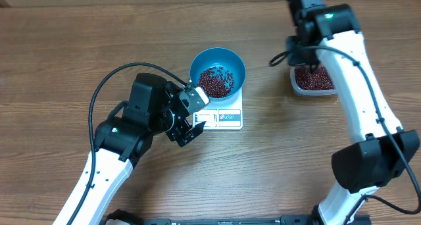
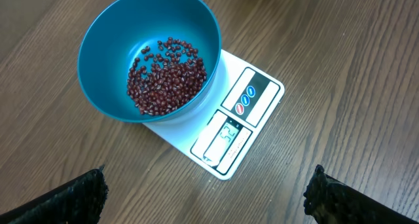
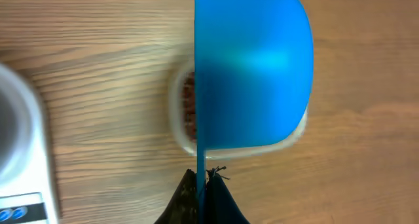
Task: Scoop item into bowl and weigh 150g on scale
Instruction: 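Move the empty scoop with the right gripper back to the bean container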
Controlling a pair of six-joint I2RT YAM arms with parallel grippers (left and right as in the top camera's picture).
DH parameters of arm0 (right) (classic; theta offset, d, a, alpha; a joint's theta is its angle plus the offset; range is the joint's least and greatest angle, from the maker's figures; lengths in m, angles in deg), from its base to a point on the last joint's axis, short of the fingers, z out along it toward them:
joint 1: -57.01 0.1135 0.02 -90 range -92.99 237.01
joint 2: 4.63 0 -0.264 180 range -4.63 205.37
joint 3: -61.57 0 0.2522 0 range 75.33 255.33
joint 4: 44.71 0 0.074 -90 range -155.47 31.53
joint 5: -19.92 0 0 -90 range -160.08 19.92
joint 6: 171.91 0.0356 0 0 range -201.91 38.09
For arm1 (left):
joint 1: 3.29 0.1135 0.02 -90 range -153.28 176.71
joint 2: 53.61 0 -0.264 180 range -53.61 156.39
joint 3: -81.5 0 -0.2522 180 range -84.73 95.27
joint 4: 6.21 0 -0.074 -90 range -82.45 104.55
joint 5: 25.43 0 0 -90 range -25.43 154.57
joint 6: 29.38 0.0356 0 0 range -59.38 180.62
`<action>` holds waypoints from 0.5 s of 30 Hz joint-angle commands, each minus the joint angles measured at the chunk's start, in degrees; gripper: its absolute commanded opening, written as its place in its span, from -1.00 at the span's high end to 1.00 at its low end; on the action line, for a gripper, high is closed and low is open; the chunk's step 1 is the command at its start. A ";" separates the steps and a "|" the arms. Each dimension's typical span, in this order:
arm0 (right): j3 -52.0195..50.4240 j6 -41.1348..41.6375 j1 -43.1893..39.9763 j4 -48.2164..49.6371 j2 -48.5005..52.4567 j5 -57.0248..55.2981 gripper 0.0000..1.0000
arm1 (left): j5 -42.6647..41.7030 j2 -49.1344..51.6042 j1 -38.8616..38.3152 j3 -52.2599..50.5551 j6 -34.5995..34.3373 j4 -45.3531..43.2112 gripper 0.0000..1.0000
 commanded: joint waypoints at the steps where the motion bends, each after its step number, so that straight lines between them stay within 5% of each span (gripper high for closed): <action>1: 1.84 1.70 -3.02 -0.90 -2.29 -0.76 0.93 | -0.48 0.20 0.22 1.57 -0.98 0.09 -0.99; 15: -4.11 1.64 -6.08 -3.26 -2.29 -0.87 0.92 | -0.48 0.17 0.26 1.57 -0.98 0.09 -0.99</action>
